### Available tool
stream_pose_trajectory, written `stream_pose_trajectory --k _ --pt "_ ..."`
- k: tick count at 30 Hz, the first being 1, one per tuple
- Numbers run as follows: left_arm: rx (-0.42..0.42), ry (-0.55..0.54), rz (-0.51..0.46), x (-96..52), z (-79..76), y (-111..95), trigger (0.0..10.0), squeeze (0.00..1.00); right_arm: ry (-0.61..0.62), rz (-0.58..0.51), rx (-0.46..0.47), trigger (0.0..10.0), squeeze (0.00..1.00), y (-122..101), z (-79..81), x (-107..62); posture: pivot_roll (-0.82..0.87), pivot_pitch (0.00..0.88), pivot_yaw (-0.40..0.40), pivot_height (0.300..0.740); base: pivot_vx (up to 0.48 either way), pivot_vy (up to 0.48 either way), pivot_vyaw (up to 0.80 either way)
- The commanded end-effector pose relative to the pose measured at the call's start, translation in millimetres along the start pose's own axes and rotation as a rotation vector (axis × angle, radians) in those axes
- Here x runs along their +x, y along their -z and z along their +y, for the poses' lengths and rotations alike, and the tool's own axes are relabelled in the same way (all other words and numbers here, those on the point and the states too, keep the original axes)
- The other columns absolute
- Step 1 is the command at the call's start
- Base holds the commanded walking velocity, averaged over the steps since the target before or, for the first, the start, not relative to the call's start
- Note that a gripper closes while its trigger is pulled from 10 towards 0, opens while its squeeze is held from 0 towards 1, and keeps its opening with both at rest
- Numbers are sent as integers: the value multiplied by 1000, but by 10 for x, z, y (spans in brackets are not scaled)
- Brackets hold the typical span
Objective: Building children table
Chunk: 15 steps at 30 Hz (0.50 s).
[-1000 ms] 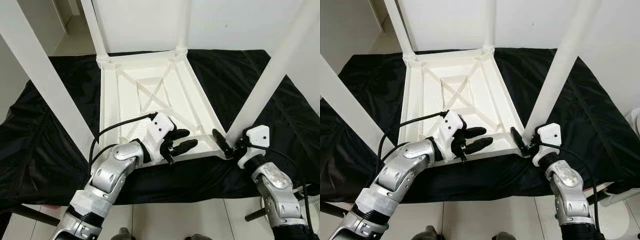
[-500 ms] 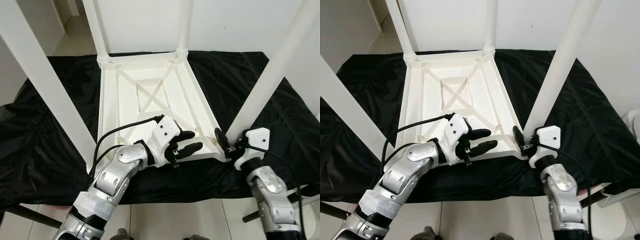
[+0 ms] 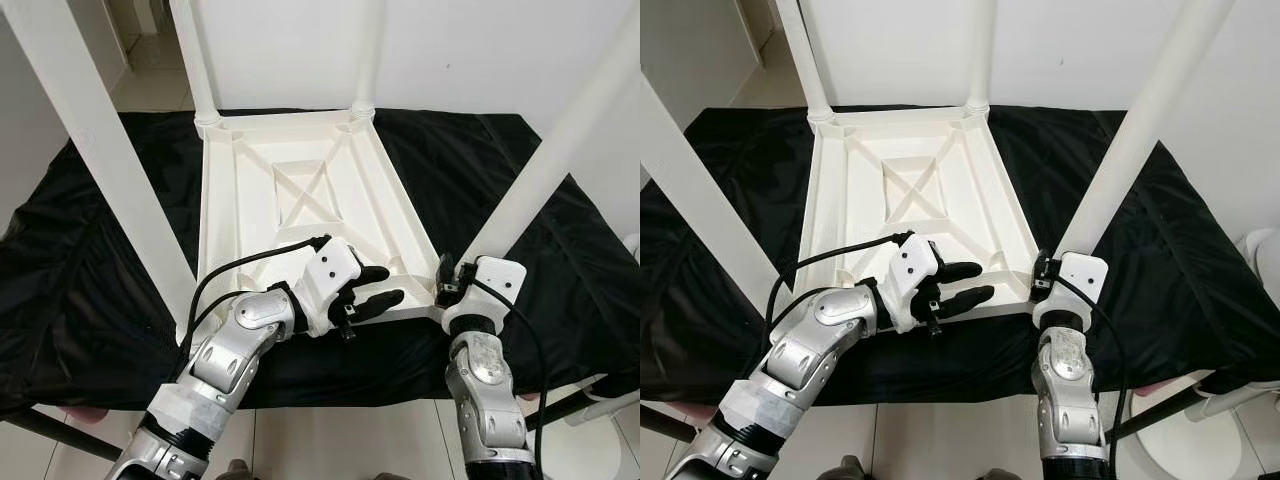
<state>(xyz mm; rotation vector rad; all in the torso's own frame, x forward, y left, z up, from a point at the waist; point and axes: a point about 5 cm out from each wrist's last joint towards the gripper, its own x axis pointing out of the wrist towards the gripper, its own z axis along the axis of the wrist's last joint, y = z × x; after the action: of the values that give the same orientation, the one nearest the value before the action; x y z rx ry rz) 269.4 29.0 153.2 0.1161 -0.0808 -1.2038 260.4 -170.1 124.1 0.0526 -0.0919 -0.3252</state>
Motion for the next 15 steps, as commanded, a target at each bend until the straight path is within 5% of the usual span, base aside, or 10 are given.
stream_pose_trajectory --k 1,3,4,15 --pt "-3 -69 14 -31 42 53 10000 0 45 70 -15 10000 0 140 -36 -34 -2 0 -11 740 0 0 0" --pt "5 -80 5 -33 52 45 10000 0 19 64 0 10000 0 127 29 -41 -2 0 -10 740 0 0 0" --pt "5 -85 1 -37 57 42 10000 0 -12 53 10 10000 1000 109 58 -47 -4 0 -9 740 0 0 0" --pt "13 -79 -7 -38 72 35 10000 0 -147 -12 -13 10000 1000 -1 -85 -22 -12 0 -4 740 0 0 0"
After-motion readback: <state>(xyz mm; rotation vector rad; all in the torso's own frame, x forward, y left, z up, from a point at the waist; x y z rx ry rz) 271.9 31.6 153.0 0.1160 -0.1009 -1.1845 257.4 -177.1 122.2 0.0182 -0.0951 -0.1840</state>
